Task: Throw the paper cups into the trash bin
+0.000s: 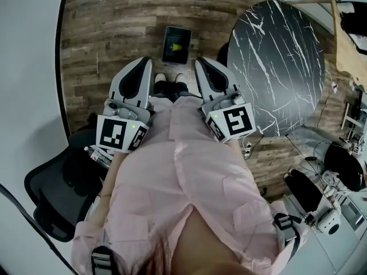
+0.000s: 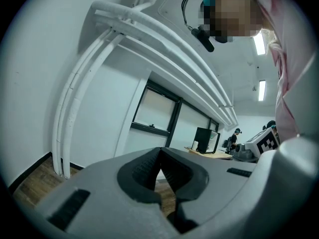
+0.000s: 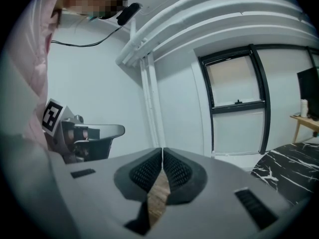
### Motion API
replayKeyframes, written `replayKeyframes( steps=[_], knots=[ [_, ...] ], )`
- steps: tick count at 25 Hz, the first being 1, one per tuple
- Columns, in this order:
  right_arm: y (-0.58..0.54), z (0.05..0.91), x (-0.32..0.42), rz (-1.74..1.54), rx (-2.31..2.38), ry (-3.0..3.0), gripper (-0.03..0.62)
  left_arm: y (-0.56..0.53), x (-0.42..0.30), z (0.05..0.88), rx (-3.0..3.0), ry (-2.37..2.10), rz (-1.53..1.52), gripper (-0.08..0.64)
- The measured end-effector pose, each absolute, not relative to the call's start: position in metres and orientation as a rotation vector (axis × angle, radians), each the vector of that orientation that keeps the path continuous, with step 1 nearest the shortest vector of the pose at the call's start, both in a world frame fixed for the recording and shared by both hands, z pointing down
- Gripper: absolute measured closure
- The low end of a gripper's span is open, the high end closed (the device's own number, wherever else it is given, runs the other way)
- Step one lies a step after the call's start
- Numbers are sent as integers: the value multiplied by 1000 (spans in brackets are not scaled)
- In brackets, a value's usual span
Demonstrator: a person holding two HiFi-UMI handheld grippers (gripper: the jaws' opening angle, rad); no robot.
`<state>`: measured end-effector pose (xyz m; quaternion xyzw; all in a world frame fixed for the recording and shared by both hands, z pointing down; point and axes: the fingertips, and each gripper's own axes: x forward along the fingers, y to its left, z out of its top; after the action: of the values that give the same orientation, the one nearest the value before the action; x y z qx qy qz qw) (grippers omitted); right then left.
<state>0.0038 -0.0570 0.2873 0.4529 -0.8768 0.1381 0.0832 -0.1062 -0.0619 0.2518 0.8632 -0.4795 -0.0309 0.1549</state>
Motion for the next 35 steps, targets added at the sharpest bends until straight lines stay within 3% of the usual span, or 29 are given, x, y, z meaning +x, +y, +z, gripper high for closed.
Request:
replayKeyframes(
  steps=[35],
  knots=[
    [-42, 288, -11, 405, 1334, -2615, 561, -46, -118, 254, 2460, -1365, -87, 545]
  ],
)
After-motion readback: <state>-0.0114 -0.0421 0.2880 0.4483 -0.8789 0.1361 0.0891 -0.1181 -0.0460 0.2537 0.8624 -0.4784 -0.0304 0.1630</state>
